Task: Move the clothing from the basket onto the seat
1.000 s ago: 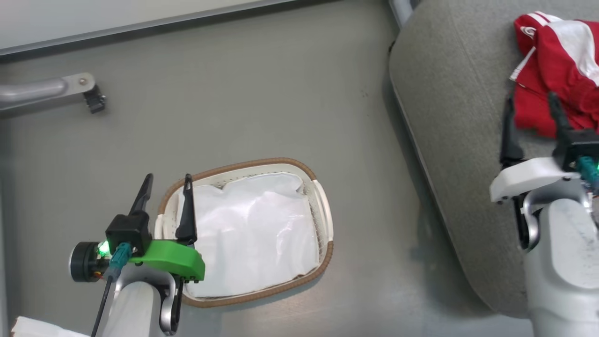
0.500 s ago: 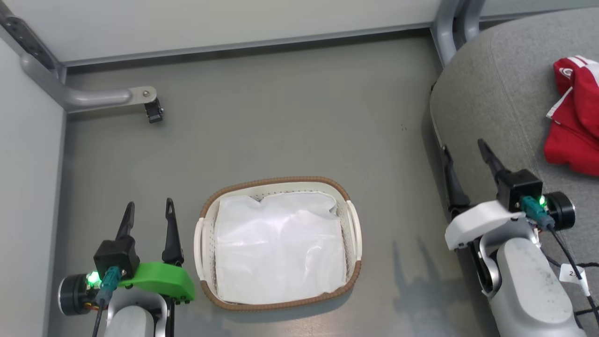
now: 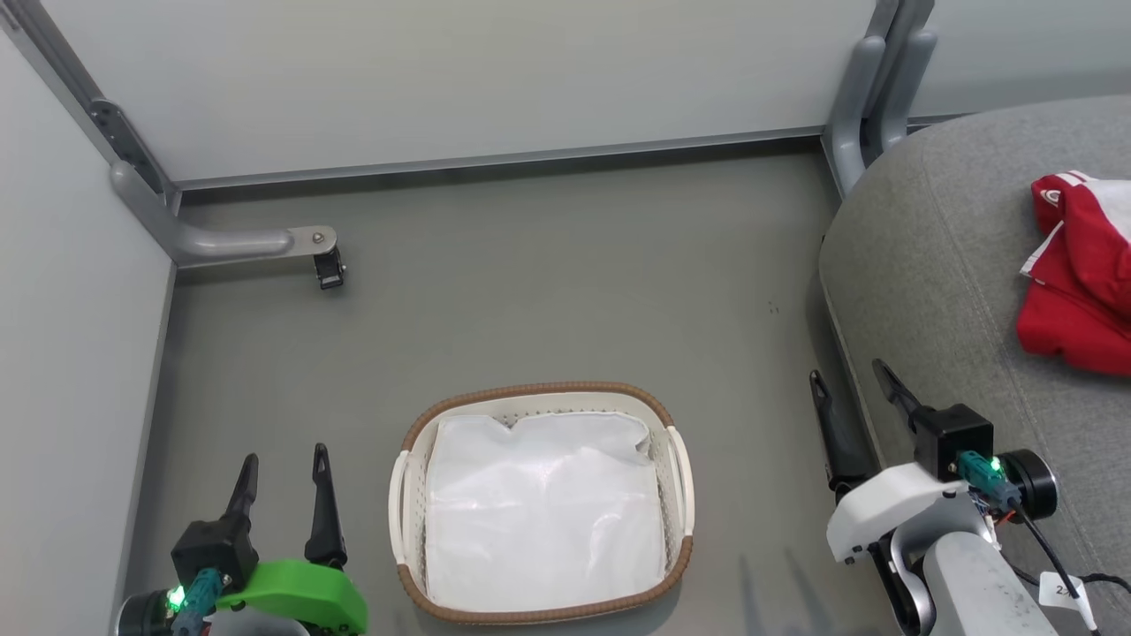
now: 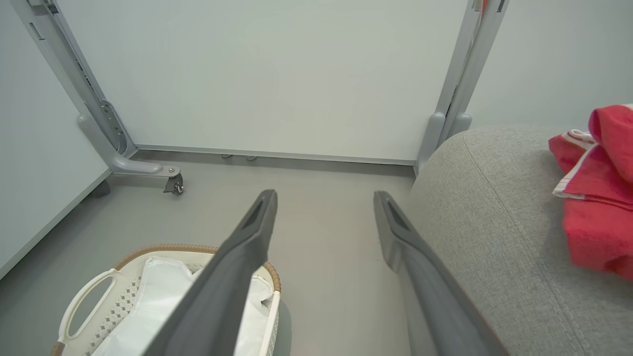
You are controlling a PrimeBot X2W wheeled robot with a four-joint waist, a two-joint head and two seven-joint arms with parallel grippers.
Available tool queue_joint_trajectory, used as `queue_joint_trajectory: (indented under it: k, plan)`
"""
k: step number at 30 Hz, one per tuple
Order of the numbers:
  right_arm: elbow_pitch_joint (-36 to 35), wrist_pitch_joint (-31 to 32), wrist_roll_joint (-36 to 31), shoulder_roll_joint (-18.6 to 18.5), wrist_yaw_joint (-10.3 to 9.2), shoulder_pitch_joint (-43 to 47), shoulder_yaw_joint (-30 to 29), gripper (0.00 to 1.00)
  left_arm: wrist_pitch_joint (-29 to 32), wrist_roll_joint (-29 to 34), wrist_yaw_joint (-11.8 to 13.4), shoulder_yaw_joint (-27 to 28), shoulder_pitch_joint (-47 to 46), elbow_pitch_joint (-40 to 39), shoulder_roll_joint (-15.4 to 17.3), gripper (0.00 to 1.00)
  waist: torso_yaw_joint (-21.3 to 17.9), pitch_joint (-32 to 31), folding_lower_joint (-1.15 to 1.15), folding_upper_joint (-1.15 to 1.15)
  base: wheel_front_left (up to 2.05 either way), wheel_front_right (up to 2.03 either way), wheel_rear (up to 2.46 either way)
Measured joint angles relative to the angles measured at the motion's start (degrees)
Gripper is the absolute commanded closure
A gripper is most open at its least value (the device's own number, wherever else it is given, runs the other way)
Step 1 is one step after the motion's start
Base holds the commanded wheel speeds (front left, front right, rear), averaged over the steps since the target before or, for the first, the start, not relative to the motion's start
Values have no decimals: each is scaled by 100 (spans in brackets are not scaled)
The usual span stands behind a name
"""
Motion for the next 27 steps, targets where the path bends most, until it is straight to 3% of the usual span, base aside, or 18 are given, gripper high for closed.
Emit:
queue_joint_trajectory:
  k: [15, 16, 22, 27]
  plan:
    - [-136, 0, 163, 0, 0, 411, -7, 0, 0, -254, -100, -46, 354, -96, 0, 0, 44, -418, 0, 0, 0, 0, 0]
    - [-137, 0, 167, 0, 0, 413, -3, 100, 0, -299, -125, -46, 357, -109, 0, 100, 44, -424, 0, 0, 0, 0, 0]
    - [125, 56, 223, 47, 0, 550, -11, 100, 46, -347, -125, -34, 364, 154, -29, 100, 43, -431, 0, 0, 0, 0, 0]
    - [98, 205, 772, 47, 0, 553, -86, 100, 200, -842, -145, 16, 363, 138, -30, 100, 35, -439, 0, 0, 0, 0, 0]
